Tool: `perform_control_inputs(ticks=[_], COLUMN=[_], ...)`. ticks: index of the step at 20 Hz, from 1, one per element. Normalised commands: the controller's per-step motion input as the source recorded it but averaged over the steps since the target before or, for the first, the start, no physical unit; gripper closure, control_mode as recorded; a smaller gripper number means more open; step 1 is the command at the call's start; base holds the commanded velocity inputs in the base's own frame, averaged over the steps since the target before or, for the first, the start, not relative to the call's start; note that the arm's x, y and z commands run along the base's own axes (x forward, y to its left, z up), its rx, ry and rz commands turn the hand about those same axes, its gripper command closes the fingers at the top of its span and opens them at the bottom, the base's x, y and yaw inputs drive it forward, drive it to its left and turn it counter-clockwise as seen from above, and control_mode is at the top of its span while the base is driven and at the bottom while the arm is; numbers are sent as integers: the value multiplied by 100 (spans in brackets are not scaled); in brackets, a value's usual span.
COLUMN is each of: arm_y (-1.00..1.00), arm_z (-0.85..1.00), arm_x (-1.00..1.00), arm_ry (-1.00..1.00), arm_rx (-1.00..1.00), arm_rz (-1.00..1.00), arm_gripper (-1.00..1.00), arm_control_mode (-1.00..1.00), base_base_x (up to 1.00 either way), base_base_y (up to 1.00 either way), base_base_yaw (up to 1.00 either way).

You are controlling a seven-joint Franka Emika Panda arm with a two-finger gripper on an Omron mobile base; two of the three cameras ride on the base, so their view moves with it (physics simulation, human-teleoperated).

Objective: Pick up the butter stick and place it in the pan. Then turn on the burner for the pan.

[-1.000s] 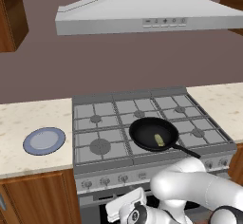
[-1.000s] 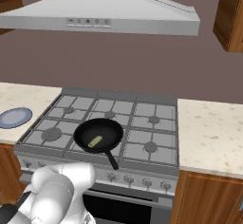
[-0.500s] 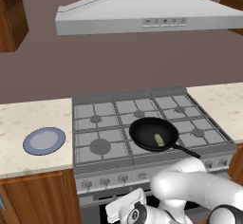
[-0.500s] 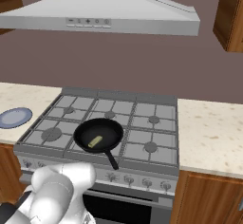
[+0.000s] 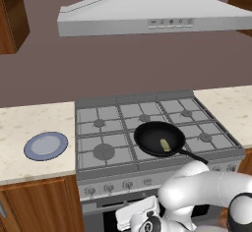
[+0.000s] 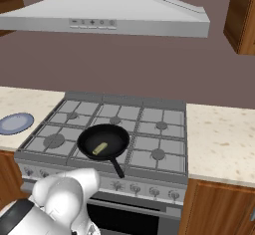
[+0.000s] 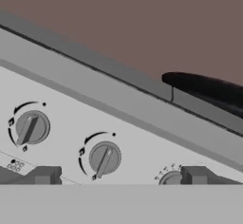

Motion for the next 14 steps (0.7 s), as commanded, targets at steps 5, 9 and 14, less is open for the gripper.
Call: perform_control_inputs(ticks=[5,9,14], arm_y=[-43,-38,-43], arm_z=[48,50,17], arm_x=[37,39,52], arm_ry=[0,0,0], arm_rx=[28,27,23], arm_rz=[2,3,6], arm_gripper=[-100,-100,-100], arm_control_mode=[-100,-100,-100], base_base_x=[0,0,0], base_base_y=[0,0,0], base_base_yaw=[0,0,0])
